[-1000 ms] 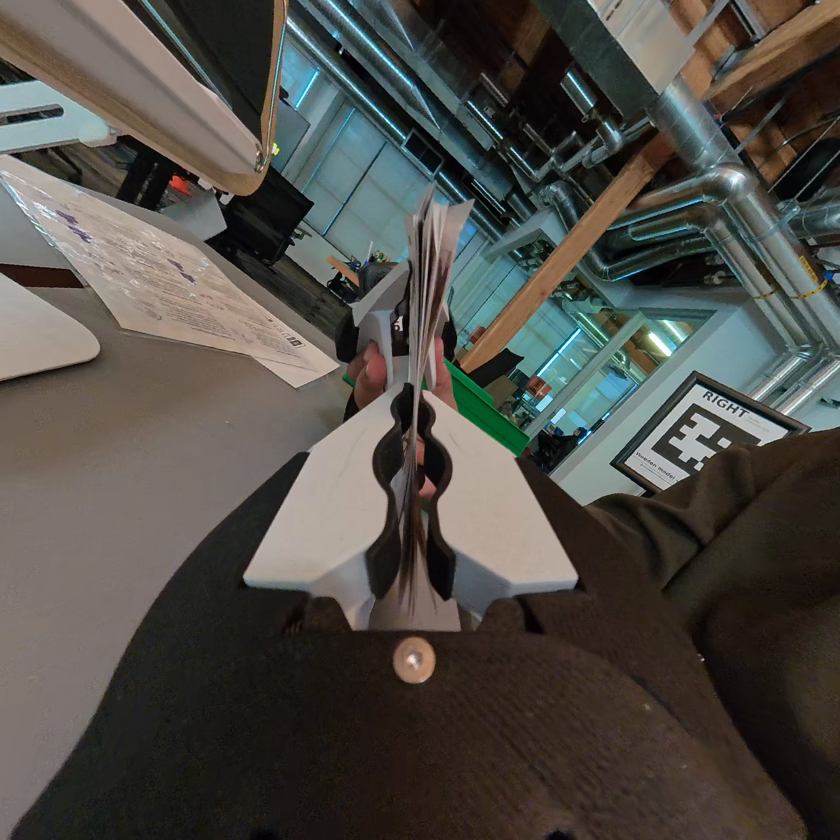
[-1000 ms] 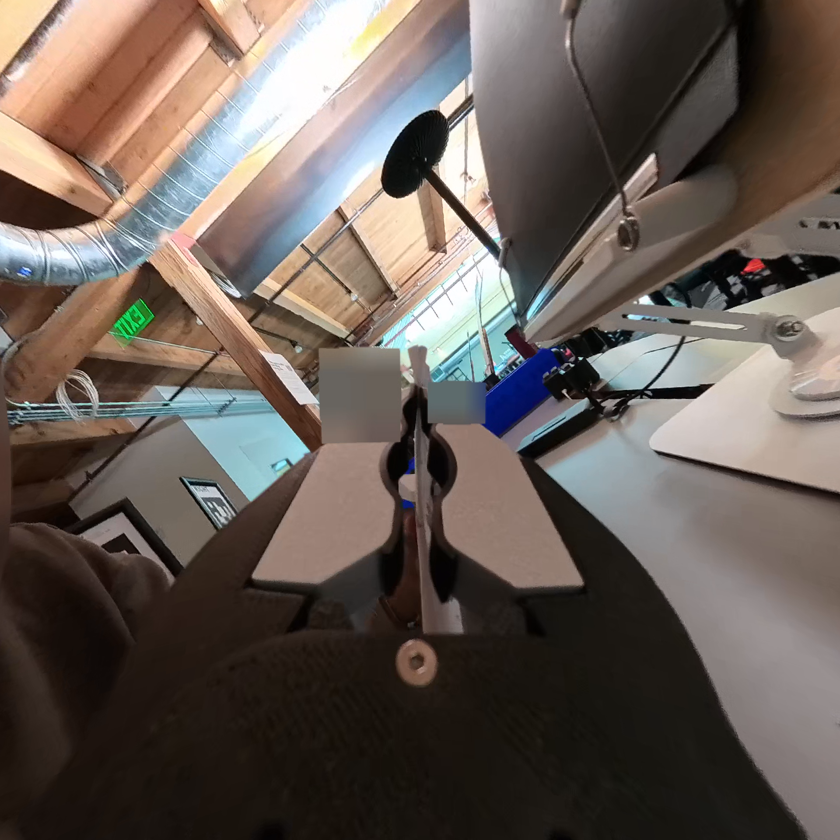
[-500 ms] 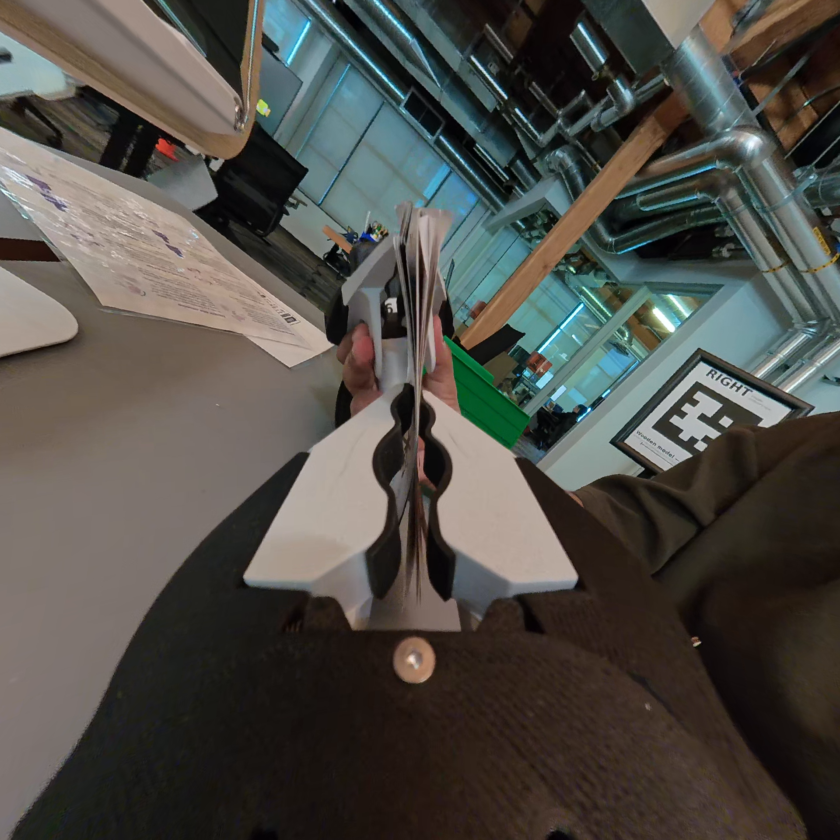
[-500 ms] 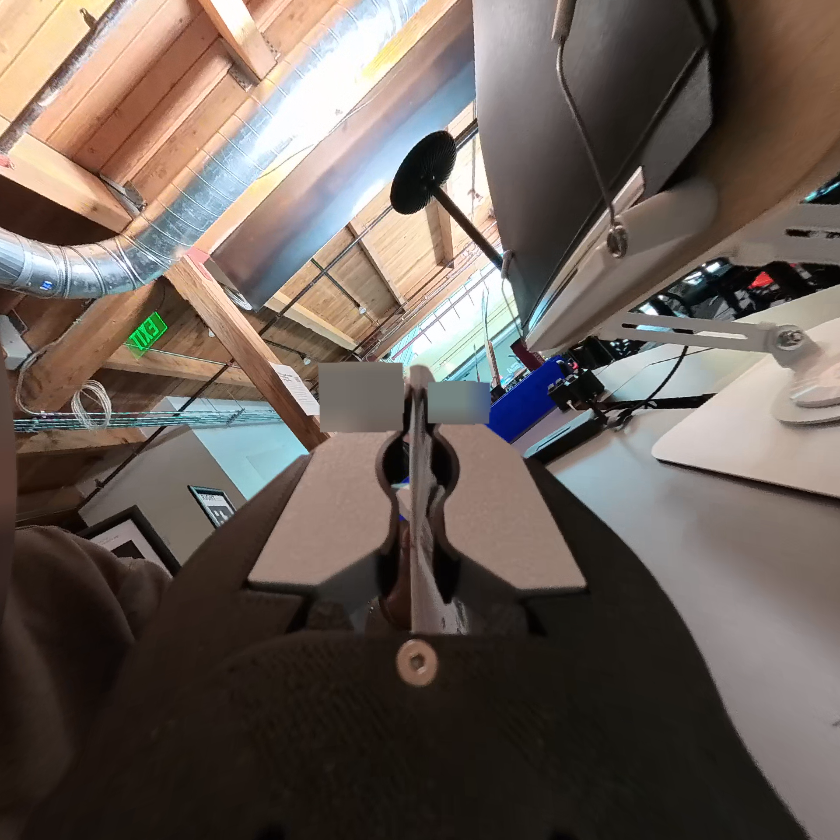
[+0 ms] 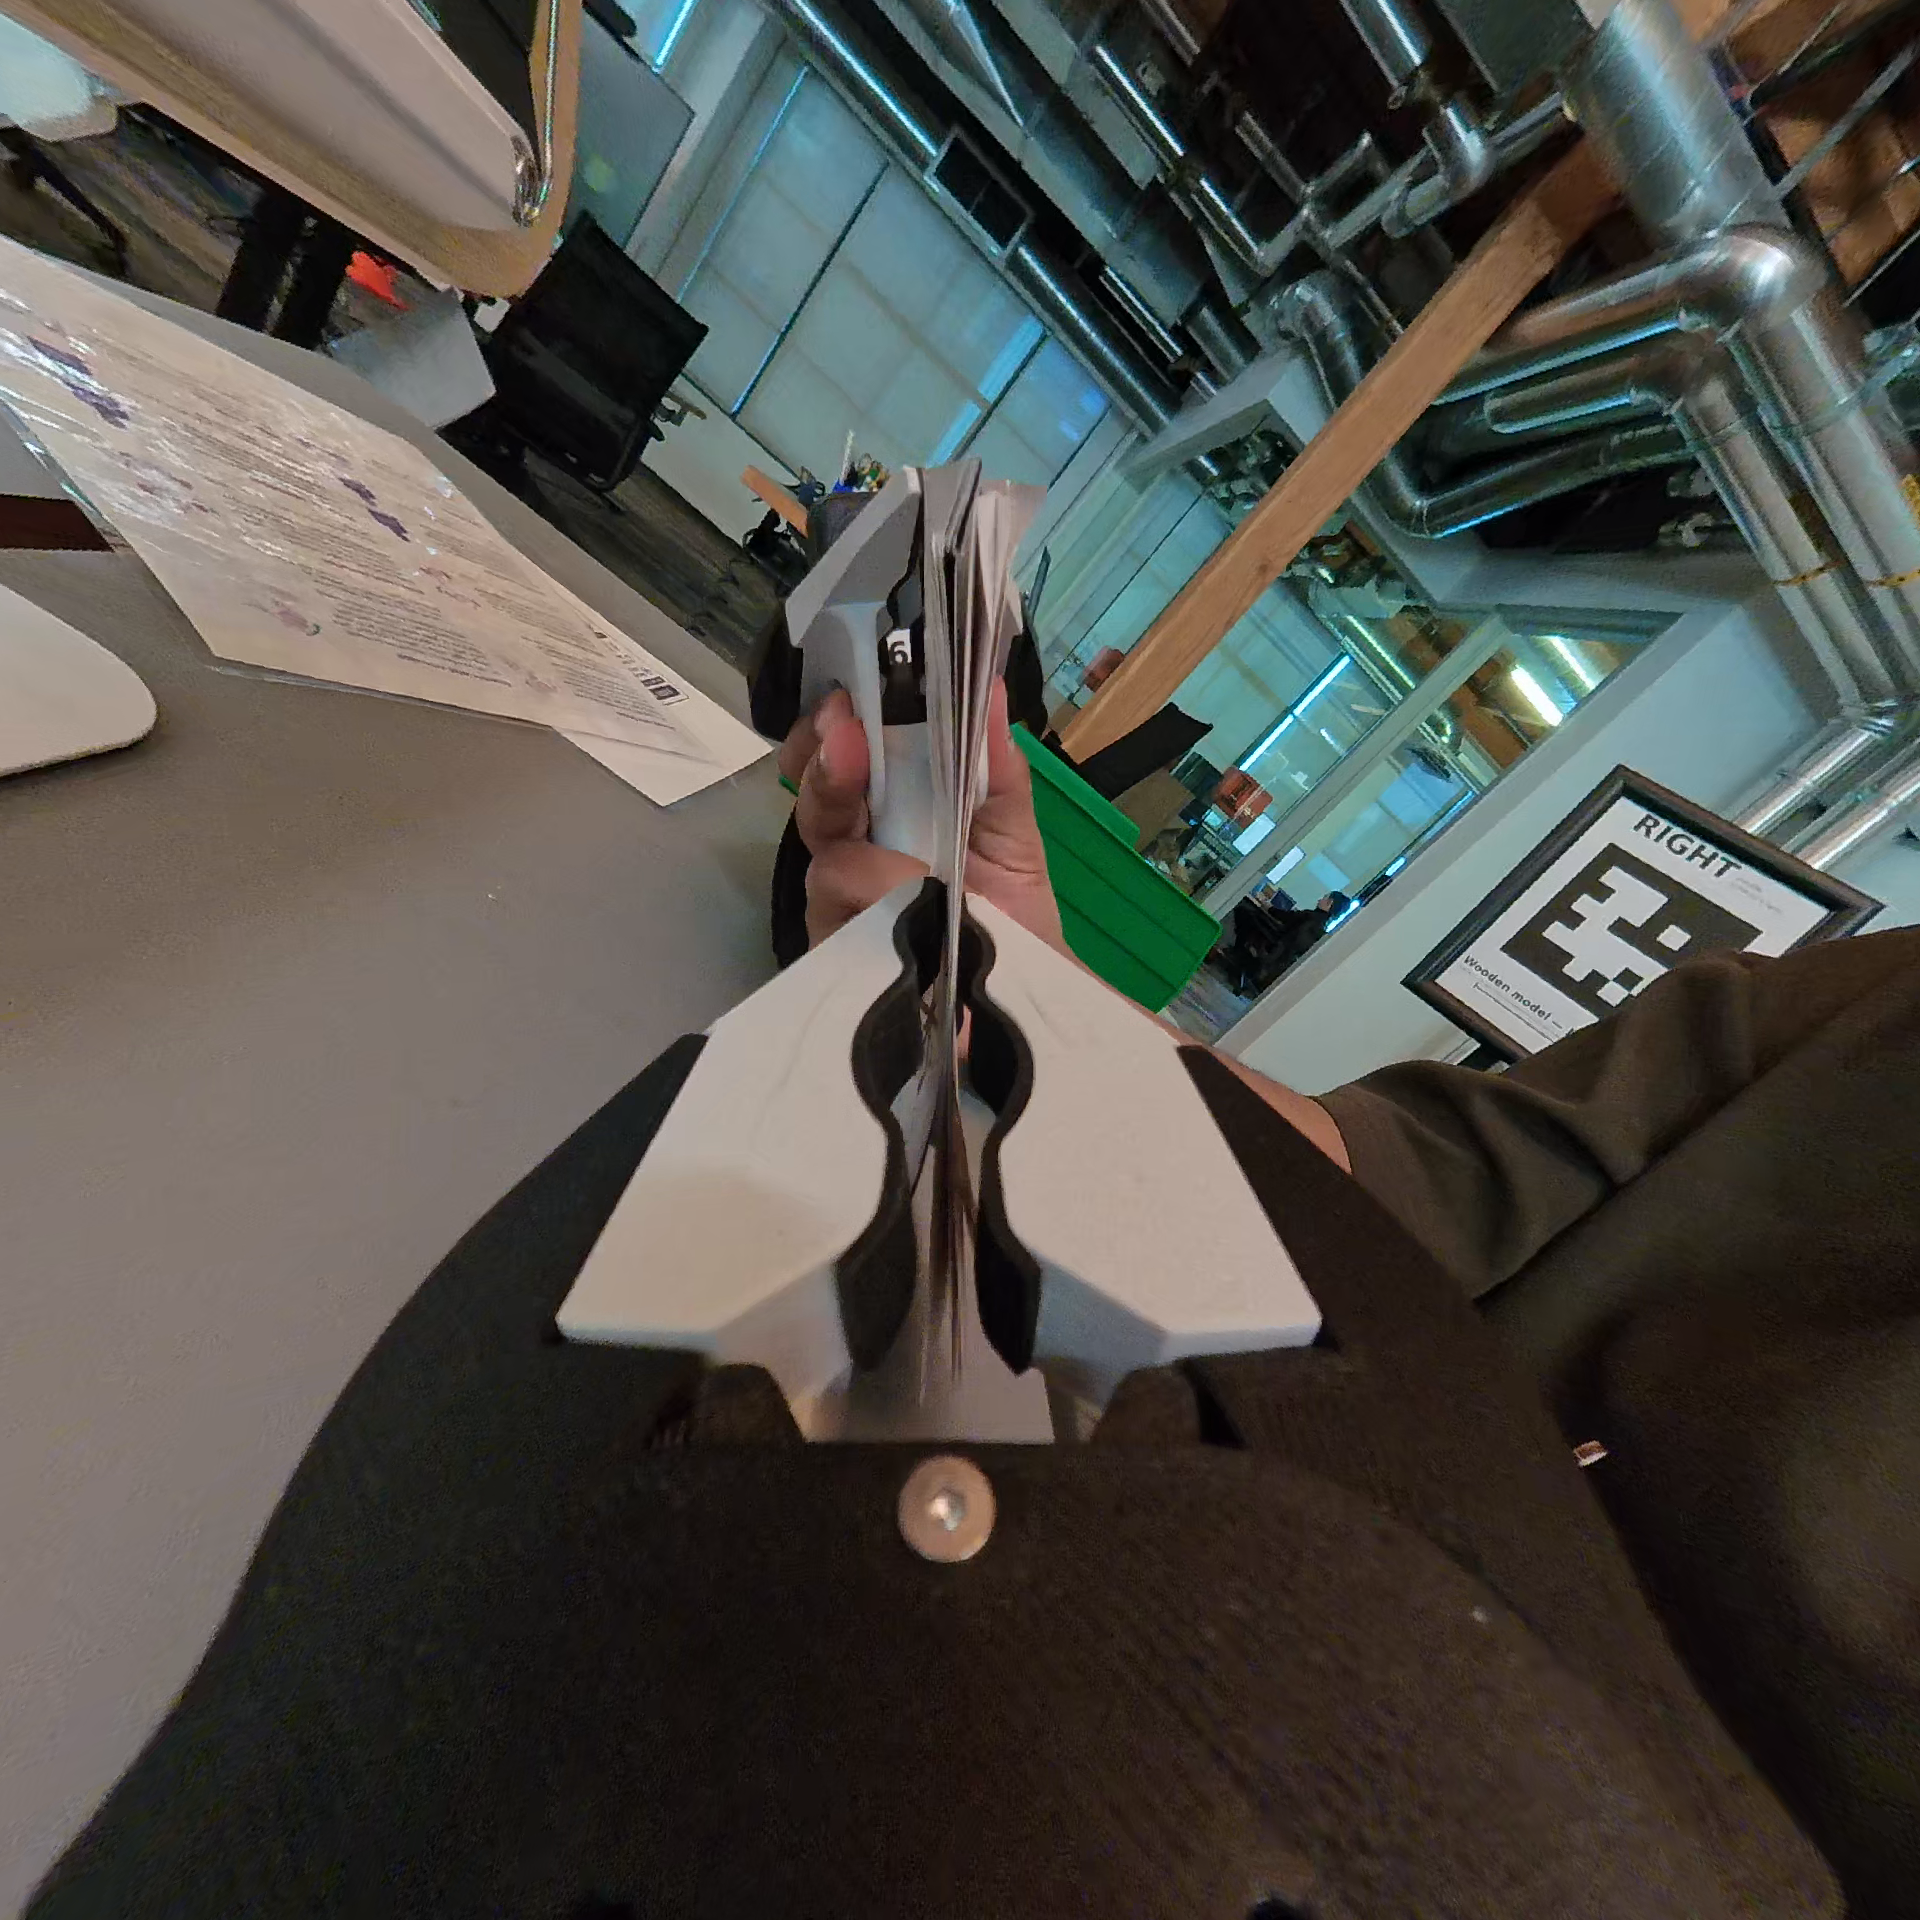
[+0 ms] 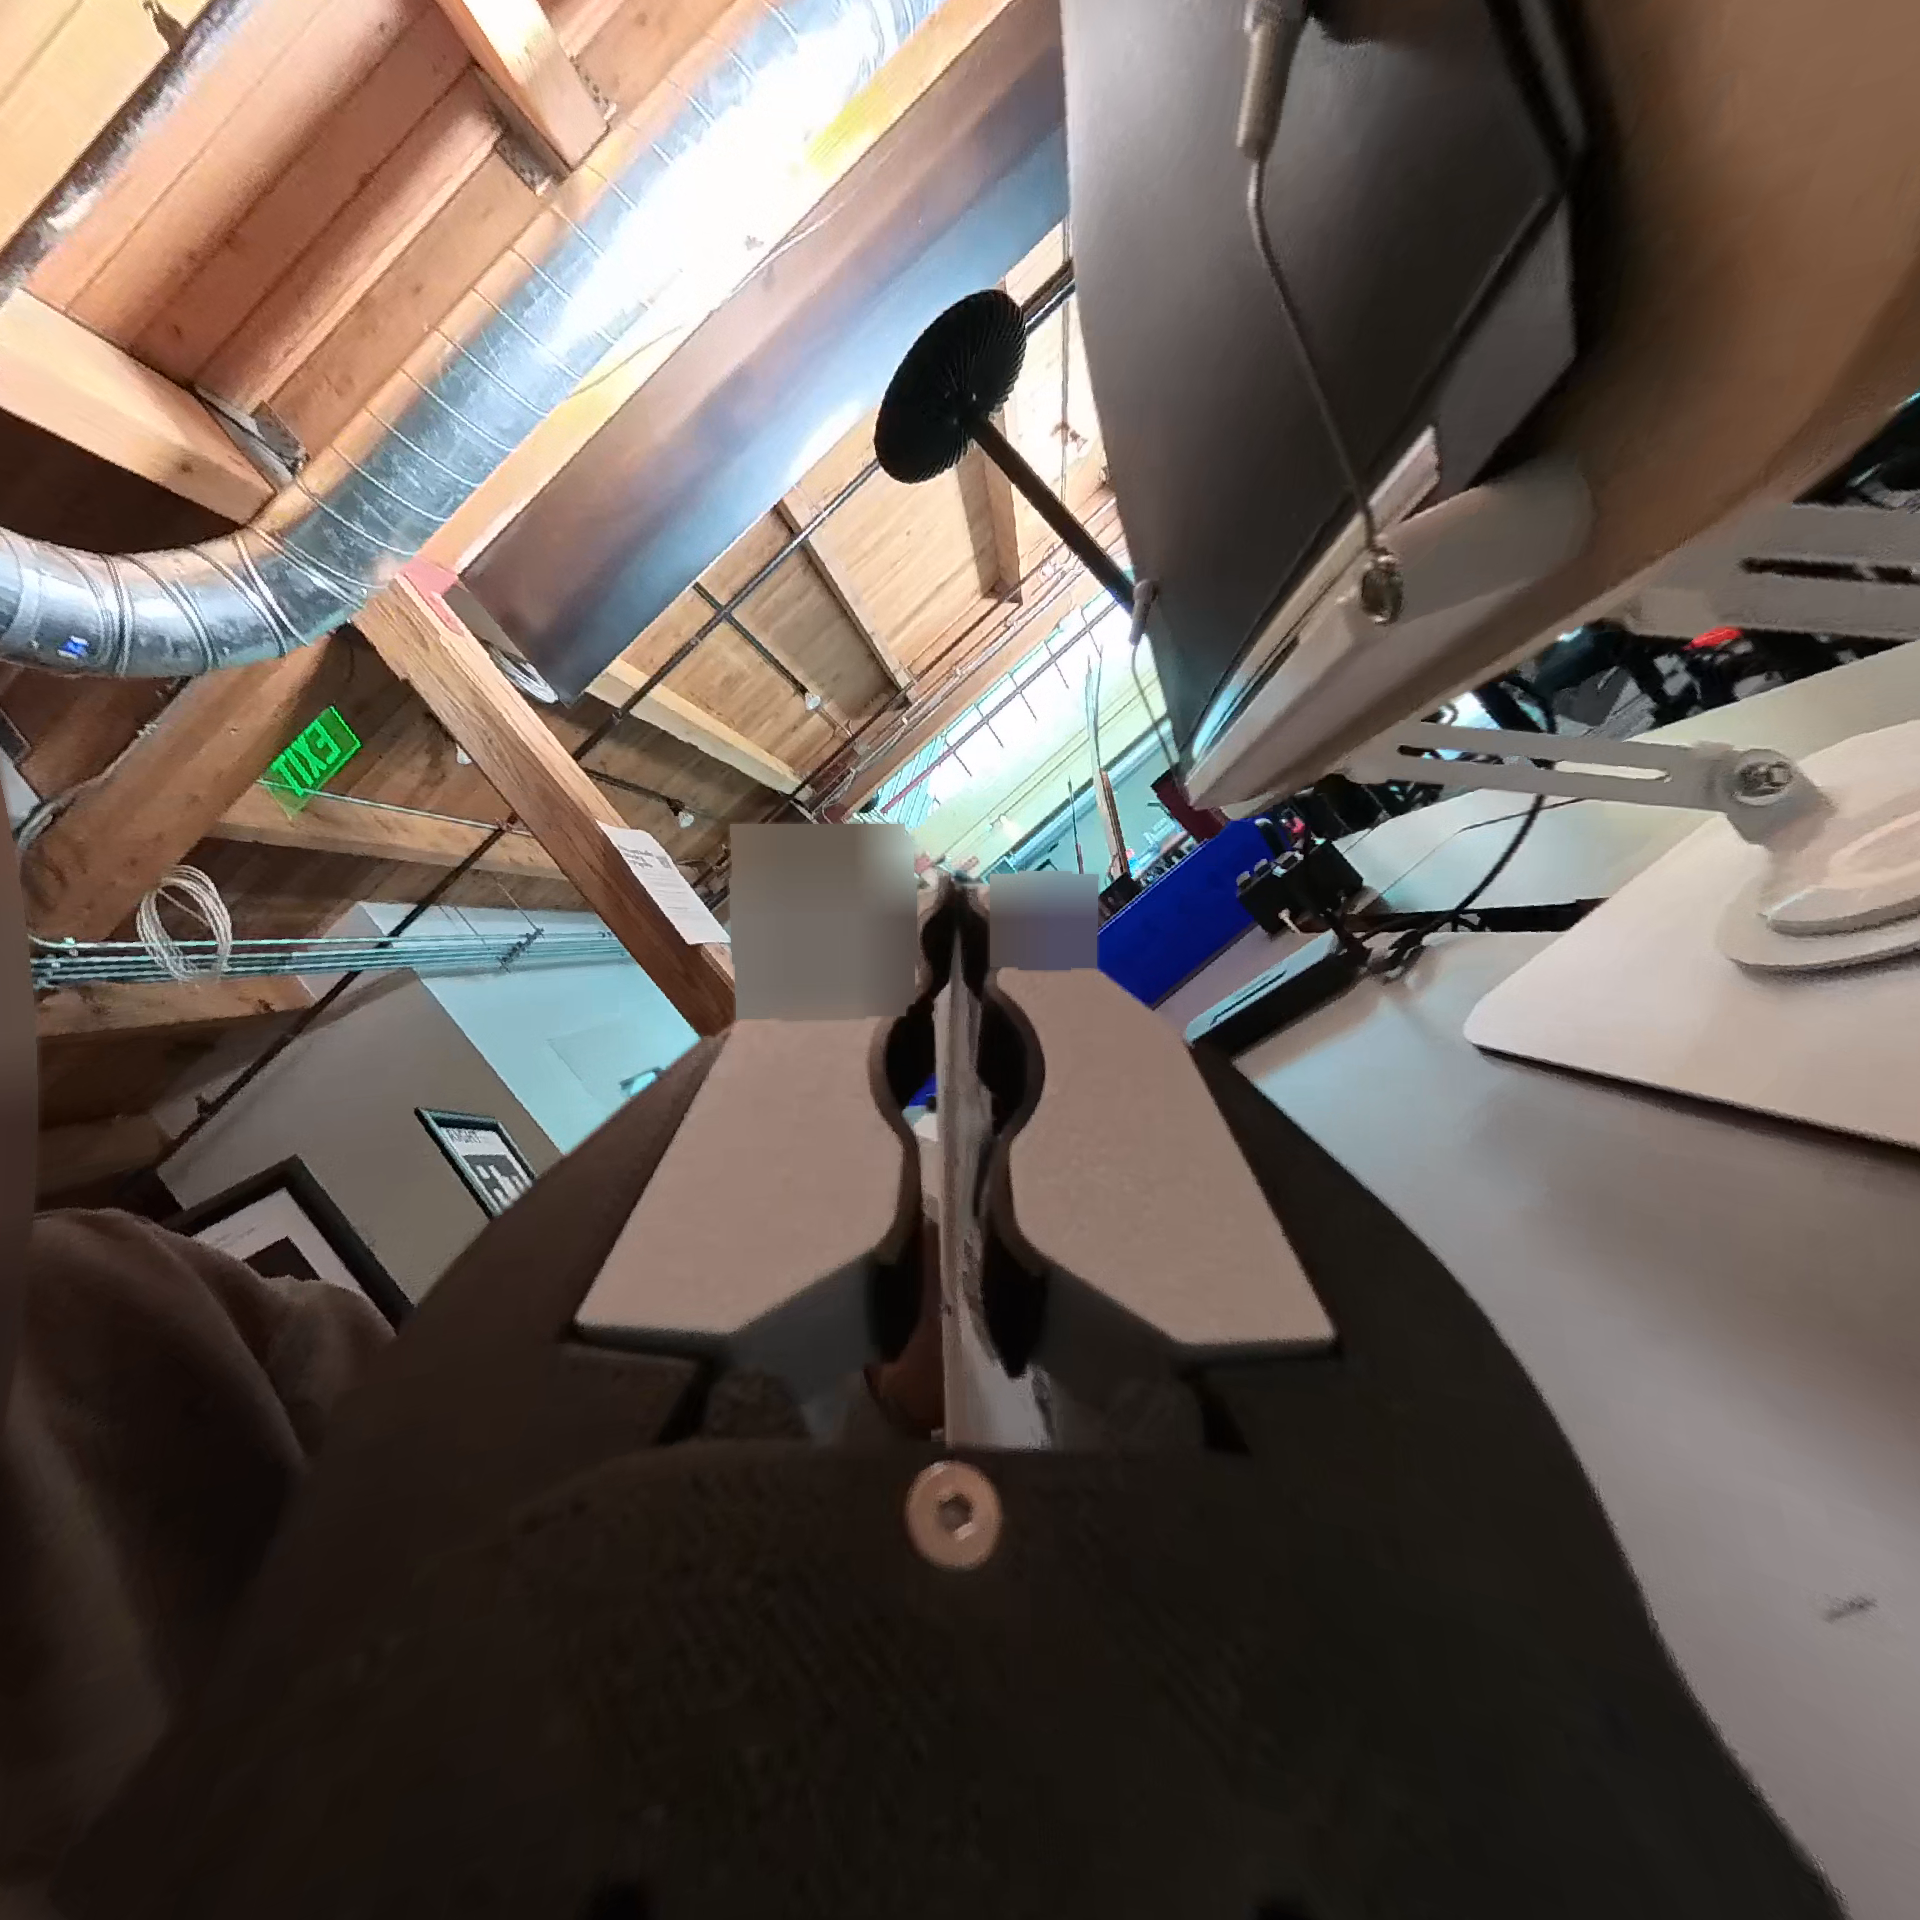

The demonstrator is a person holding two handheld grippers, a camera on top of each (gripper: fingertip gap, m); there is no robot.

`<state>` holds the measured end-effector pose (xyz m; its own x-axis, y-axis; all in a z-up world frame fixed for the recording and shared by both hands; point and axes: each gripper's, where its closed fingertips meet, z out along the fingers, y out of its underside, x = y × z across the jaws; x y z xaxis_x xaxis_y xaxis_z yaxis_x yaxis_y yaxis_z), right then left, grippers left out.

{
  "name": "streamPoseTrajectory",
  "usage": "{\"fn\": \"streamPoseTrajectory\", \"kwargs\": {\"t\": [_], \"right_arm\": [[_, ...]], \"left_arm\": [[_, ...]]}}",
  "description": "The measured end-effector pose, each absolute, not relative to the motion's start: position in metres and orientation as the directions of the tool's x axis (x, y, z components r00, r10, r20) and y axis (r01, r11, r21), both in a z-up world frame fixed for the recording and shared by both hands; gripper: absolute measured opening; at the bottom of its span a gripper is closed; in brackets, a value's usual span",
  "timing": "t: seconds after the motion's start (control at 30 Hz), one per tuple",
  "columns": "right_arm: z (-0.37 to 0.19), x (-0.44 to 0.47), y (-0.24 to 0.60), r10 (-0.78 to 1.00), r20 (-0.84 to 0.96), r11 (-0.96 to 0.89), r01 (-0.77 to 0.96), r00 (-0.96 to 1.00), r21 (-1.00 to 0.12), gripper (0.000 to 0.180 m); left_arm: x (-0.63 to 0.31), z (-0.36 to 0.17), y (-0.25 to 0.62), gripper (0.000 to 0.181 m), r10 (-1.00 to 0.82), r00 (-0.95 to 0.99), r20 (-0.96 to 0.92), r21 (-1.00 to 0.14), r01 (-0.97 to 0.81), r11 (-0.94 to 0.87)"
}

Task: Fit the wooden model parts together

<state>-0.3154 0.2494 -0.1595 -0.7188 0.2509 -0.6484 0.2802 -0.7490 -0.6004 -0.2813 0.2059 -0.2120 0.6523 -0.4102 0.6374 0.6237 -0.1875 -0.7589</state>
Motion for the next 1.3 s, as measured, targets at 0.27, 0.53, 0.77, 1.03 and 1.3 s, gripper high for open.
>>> {"fn": "streamPoseTrajectory", "kwargs": {"t": [0.27, 0.53, 0.77, 1.03, 1.3], "right_arm": [[-0.166, -0.320, 0.257, 0.239, -0.676, -0.784, 0.271, -0.697, -0.558, 0.030], [-0.177, -0.323, 0.219, 0.238, -0.678, -0.687, 0.373, -0.695, -0.623, 0.000], [-0.177, -0.325, 0.219, 0.239, -0.690, -0.695, 0.376, -0.683, -0.613, 0.018], [-0.174, -0.322, 0.216, 0.244, -0.673, -0.681, 0.371, -0.698, -0.631, 0.001], [-0.177, -0.320, 0.209, 0.219, -0.678, -0.652, 0.412, -0.702, -0.637, 0.000]], "left_arm": [[-0.300, -0.196, 0.196, 0.000, -0.441, 0.625, 0.644, -0.716, 0.695, -0.061], [-0.318, -0.192, 0.191, 0.000, -0.411, 0.633, 0.656, -0.687, 0.726, 0.023], [-0.323, -0.184, 0.188, 0.000, -0.436, 0.615, 0.657, -0.654, 0.752, 0.076], [-0.326, -0.183, 0.187, 0.000, -0.428, 0.623, 0.654, -0.653, 0.751, 0.096], [-0.329, -0.179, 0.184, 0.000, -0.448, 0.607, 0.656, -0.628, 0.768, 0.121]]}}
